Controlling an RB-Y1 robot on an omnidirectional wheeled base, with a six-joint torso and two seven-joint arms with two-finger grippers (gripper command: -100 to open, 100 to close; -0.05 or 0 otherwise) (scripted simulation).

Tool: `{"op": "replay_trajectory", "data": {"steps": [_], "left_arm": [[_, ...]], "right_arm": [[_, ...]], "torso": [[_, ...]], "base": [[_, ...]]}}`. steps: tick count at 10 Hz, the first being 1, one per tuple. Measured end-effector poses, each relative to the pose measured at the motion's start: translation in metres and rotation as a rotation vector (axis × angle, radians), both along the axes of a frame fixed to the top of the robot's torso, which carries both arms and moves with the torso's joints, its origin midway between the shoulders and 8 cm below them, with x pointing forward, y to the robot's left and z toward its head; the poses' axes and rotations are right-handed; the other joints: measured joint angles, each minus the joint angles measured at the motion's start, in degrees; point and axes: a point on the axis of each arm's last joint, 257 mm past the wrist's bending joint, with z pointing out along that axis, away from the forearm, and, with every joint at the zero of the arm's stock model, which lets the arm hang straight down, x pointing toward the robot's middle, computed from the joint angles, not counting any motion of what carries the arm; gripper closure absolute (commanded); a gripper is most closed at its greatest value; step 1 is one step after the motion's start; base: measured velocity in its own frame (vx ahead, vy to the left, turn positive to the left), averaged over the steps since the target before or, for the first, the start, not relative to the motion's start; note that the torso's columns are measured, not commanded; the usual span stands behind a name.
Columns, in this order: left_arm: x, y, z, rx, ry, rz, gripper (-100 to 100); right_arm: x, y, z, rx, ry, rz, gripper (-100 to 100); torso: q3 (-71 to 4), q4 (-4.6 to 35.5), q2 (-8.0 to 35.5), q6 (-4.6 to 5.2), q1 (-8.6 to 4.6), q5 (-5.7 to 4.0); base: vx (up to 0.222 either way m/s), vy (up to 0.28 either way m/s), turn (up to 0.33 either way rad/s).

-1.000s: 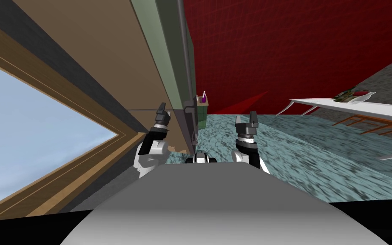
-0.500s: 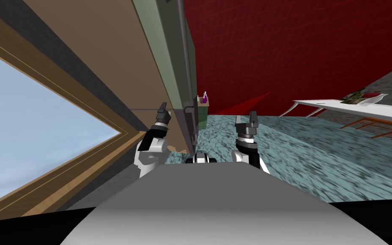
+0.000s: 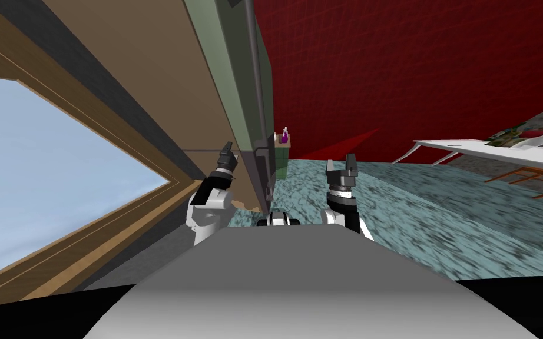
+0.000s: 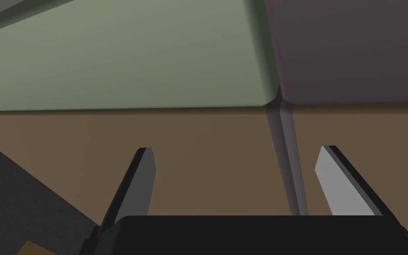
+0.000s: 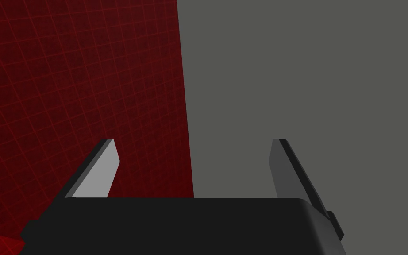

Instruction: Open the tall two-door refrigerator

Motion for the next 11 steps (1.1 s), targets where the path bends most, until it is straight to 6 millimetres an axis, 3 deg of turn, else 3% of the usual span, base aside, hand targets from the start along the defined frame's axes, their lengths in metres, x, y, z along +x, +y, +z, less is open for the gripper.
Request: {"op": "replay_trajectory", "data": {"steps": [11], "left_arm": [[0.015,0.0,-0.011,-0.026,0.119,0.0,-100]], "right_arm": [[0.0,0.0,0.0,0.0,0.0,0.0,0]], "torso": [[-0.05,-0.07,-0.09,0.15,-0.21,-0.04]], "base": [[0.002,-0.033,0.045]]}}
